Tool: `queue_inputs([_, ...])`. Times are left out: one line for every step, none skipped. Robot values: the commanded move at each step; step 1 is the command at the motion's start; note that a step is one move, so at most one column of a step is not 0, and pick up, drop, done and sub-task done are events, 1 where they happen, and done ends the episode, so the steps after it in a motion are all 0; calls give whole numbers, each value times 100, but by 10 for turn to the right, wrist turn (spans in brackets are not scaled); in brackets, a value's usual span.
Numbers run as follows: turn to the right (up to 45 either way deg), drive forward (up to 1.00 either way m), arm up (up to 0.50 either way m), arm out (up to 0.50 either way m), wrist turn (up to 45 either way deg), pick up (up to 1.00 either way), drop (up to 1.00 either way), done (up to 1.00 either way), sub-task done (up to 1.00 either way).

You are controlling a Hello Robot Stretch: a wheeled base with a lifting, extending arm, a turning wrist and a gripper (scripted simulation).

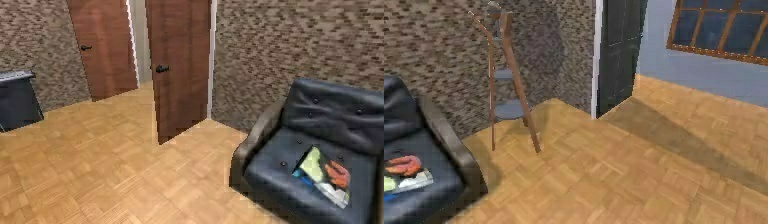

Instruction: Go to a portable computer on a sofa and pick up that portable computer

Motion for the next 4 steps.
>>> queue_inputs([450, 0, 0, 0, 0, 0, 0, 0, 0])
queue_inputs([450, 0, 0, 0, 0, 0, 0, 0, 0])
queue_inputs([300, 0, 0, 0, 0, 0, 0, 0, 0])
queue_inputs([0, 0, 50, 0, 0, 0, 0, 0, 0])
